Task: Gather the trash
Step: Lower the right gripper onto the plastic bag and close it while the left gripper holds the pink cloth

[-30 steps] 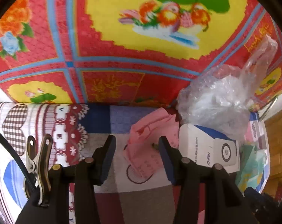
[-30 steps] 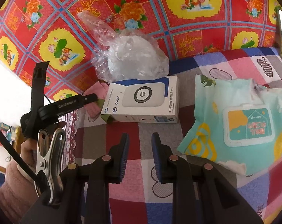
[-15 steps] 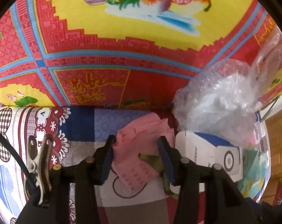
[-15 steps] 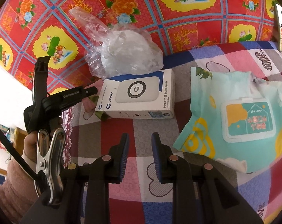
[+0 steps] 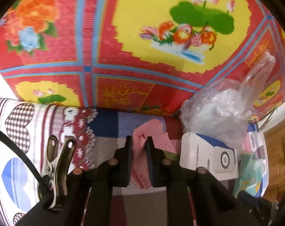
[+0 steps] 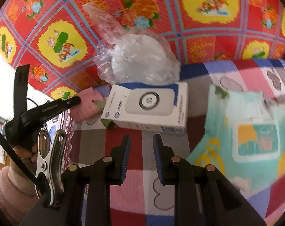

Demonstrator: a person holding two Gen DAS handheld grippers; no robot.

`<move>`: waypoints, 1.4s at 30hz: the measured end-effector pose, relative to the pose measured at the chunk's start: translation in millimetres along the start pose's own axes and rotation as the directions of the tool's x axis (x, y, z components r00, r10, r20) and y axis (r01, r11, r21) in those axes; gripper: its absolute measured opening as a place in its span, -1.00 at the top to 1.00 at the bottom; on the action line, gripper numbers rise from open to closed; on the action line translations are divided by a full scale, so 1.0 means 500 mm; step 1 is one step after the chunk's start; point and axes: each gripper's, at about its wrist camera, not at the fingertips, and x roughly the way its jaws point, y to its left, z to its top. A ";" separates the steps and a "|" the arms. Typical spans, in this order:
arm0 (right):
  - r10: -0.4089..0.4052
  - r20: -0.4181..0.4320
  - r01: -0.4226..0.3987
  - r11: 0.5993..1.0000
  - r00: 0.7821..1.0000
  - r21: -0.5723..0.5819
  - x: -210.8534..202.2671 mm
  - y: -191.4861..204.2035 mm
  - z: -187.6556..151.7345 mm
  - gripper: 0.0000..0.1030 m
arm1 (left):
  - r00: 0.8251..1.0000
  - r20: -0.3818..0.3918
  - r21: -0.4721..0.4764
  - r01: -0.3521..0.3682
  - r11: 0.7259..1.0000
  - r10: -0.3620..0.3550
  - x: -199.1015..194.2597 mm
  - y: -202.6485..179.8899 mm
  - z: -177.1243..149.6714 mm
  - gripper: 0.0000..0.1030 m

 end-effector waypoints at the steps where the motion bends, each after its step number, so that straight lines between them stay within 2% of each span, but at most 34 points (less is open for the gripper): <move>1: 0.000 0.004 0.001 1.000 1.000 -0.010 0.003 0.002 0.006 0.51 | 1.000 0.001 -0.002 -0.003 1.000 0.003 -0.004 0.005 -0.001 0.74; 7: 0.041 0.040 -0.040 0.999 0.998 -0.024 0.026 -0.003 0.062 0.32 | 0.997 0.031 -0.015 -0.077 0.997 0.078 -0.030 0.038 -0.009 0.74; 9: 0.042 0.056 -0.040 0.999 0.998 -0.036 0.033 -0.007 0.081 0.18 | 0.995 0.027 -0.019 -0.094 0.995 0.094 -0.032 0.064 -0.019 0.74; 16: -0.014 0.060 0.020 0.995 0.998 -0.099 0.072 -0.016 0.137 -0.06 | 0.996 -0.006 -0.055 -0.094 0.994 0.094 -0.027 0.122 -0.047 0.72; 19: -0.048 0.068 0.057 0.990 0.997 -0.133 0.091 -0.023 0.157 -0.09 | 0.996 -0.002 -0.043 -0.084 0.996 0.084 -0.034 0.089 -0.060 0.67; 22: -0.060 0.083 0.073 0.984 0.995 -0.165 0.100 -0.026 0.175 -0.14 | 0.999 -0.006 -0.018 -0.053 0.998 0.053 -0.038 0.071 -0.065 0.52; 24: -0.048 0.093 0.064 0.982 0.995 -0.180 0.103 -0.027 0.187 -0.28 | 0.999 -0.019 0.006 -0.025 1.000 0.026 -0.036 0.059 -0.069 0.42; 27: -0.023 0.086 0.041 0.976 0.996 -0.212 0.118 -0.026 0.203 -0.45 | 0.999 -0.032 0.037 -0.039 0.999 0.040 -0.019 0.039 -0.074 0.36; 31: -0.018 0.078 0.038 0.963 0.997 -0.267 0.138 -0.018 0.210 -0.48 | 0.998 -0.041 0.043 -0.049 0.998 0.050 0.002 0.033 -0.081 0.33; 37: 0.012 0.066 0.008 0.958 0.998 -0.288 0.175 -0.013 0.212 -0.60 | 0.999 -0.035 -0.016 -0.034 0.999 0.034 0.021 0.040 -0.078 0.25; 40: 0.004 0.056 0.012 0.959 0.998 -0.282 0.189 -0.014 0.214 -0.65 | 0.998 -0.022 0.011 -0.055 0.998 0.055 0.026 0.028 -0.079 0.20; 42: -0.005 0.018 0.010 0.963 1.000 -0.271 0.202 -0.015 0.216 -0.65 | 0.998 -0.010 0.028 -0.069 0.997 0.070 0.025 0.016 -0.081 0.16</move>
